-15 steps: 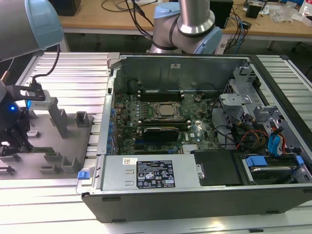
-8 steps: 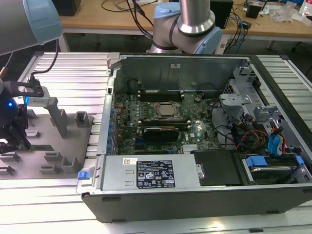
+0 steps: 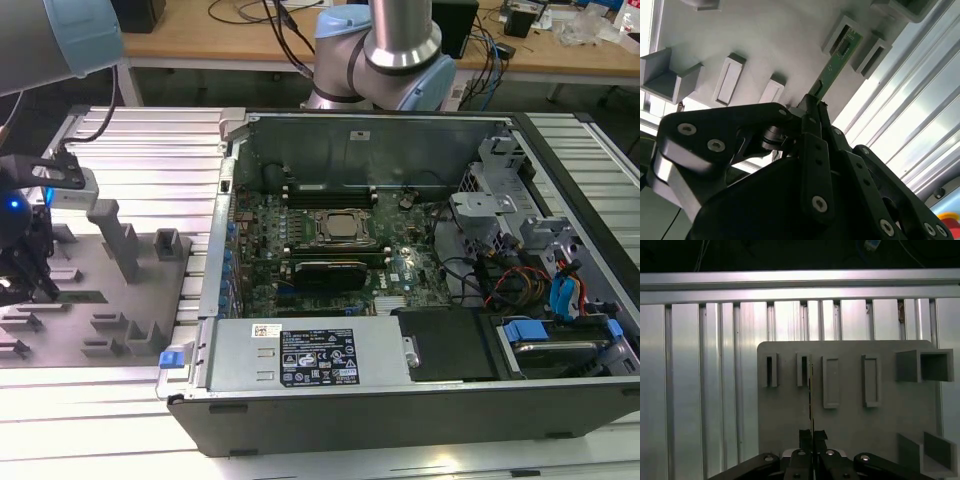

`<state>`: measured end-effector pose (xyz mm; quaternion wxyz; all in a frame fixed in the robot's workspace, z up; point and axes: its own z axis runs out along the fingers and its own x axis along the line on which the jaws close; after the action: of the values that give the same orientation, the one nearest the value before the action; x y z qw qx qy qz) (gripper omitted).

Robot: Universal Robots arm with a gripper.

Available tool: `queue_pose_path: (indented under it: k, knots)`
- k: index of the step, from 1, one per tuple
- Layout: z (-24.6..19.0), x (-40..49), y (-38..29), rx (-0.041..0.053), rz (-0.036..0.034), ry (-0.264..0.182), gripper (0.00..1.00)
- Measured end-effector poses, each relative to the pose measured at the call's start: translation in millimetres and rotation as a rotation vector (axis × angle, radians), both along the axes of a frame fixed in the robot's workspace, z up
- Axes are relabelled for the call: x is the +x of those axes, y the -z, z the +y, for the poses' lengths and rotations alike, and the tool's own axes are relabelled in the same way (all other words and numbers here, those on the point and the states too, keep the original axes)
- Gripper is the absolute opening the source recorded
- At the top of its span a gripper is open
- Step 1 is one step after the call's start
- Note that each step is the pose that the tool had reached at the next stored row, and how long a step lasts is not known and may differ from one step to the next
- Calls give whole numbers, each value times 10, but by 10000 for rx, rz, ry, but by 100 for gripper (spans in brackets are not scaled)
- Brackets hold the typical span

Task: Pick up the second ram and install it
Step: 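Pick up the second ram and move it above second insertion slot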

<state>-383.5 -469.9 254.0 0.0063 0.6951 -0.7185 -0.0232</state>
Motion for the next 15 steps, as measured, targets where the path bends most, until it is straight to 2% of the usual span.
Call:
queue_pose_path:
  k: [15]
  knots:
    - [27,0,-238,0,2,0,13]
